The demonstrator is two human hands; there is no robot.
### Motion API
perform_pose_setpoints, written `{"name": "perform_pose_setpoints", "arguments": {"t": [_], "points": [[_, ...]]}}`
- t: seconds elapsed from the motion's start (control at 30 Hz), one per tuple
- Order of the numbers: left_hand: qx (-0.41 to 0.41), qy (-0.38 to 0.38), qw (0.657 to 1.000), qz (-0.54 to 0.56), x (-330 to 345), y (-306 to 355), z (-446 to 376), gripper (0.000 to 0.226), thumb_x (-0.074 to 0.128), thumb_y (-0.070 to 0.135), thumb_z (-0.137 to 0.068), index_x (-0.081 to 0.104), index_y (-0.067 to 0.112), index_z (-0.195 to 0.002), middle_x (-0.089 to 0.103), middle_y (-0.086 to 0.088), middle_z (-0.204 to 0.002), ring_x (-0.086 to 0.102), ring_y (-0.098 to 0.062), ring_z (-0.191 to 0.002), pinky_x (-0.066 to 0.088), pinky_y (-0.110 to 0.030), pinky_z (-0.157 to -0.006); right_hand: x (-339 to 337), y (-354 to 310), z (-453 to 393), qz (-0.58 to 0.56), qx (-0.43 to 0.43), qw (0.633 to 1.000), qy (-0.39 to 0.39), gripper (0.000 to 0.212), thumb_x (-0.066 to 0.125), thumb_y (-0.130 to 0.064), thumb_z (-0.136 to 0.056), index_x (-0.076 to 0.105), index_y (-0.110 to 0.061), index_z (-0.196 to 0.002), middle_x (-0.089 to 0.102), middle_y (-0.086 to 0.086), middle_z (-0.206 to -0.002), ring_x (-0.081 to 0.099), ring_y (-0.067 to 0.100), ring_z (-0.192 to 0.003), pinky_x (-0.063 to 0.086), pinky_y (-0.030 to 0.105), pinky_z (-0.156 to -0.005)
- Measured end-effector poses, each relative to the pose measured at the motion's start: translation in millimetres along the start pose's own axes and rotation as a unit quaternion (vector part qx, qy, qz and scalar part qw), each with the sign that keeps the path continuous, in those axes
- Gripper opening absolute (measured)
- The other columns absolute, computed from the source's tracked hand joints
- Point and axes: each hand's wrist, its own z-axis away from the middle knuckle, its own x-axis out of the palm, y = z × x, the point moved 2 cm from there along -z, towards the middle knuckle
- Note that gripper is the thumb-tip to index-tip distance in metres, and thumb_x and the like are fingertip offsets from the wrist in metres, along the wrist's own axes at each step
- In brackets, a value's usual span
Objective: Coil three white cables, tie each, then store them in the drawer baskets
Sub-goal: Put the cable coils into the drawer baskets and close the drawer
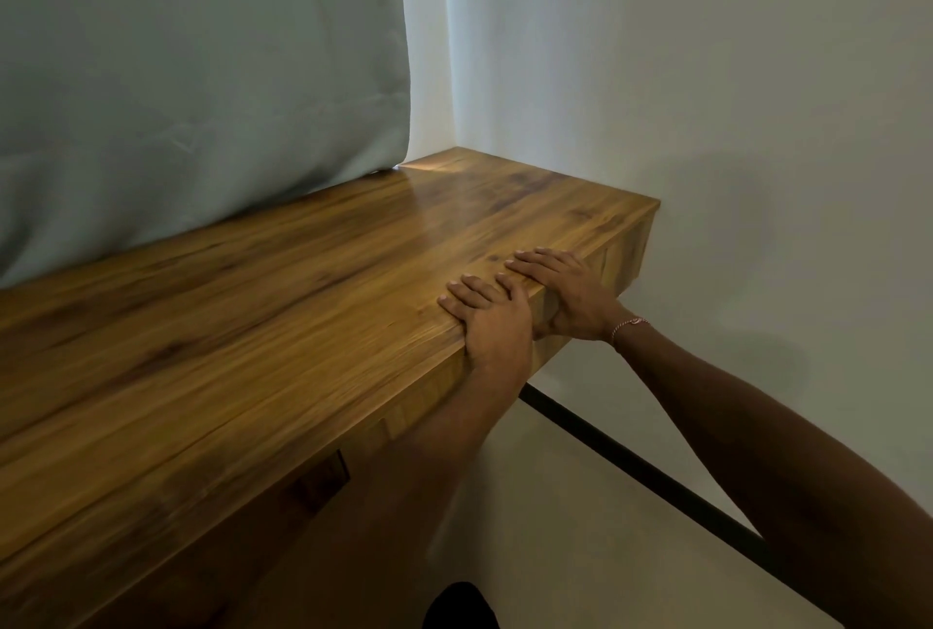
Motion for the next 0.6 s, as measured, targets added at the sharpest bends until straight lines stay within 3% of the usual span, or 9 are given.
{"name": "perform_pose_setpoints", "arguments": {"t": [0.6], "points": [[0.027, 0.027, 0.999, -0.014, 6.2, -0.9, -1.7, 0.075, 0.06, 0.041, -0.097, 0.028, -0.005, -0.147, 0.035, -0.051, -0.141, 0.04, -0.067, -0.129, 0.036, -0.066, -0.109, 2.4, -0.5, 4.6, 0.007, -0.012, 0.999, 0.042, 0.102, 0.068, -0.078, -0.07, 0.033, -0.034, -0.155, 0.036, -0.007, -0.16, 0.029, 0.018, -0.149, 0.031, 0.052, -0.116]]}}
